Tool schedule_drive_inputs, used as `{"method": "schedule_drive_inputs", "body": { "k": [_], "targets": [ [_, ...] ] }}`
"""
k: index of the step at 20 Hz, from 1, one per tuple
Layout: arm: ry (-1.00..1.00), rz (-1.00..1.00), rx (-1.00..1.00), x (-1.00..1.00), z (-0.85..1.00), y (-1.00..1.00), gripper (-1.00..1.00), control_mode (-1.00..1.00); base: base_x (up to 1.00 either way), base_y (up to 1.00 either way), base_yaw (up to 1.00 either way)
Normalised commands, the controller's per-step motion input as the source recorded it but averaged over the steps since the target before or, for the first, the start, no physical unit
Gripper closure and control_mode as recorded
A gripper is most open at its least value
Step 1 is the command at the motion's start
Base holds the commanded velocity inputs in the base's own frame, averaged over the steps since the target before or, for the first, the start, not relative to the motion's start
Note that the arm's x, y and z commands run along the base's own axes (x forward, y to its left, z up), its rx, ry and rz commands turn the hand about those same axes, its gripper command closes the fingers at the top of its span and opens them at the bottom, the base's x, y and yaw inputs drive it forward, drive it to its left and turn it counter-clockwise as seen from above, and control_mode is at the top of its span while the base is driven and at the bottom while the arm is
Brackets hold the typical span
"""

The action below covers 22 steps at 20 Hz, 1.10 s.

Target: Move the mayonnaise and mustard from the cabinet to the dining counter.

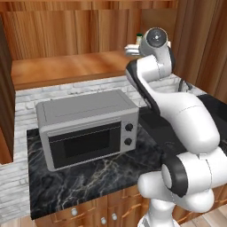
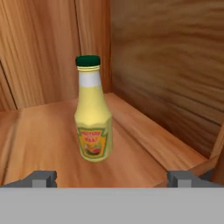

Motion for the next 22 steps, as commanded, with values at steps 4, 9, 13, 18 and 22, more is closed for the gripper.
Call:
{"method": "schedule_drive_inputs", "body": {
  "k": [4, 9, 13, 18, 22],
  "targets": [
    [0.01, 0.00, 0.00, 0.11, 0.00, -0.01, -1.00, -1.00, 0.00, 0.00, 0.00],
    [0.09, 0.00, 0.00, 0.27, 0.00, 0.00, -1.00, -1.00, 0.00, 0.00, 0.00],
    [0.09, 0.00, 0.00, 0.39, 0.00, 0.00, -1.00, -1.00, 0.00, 0.00, 0.00],
    [0.00, 0.00, 0.00, 0.29, 0.00, 0.00, -1.00, -1.00, 0.00, 0.00, 0.00],
    [0.00, 0.00, 0.00, 0.27, -0.08, 0.00, -1.00, -1.00, 0.00, 0.00, 0.00]
  ]
}}
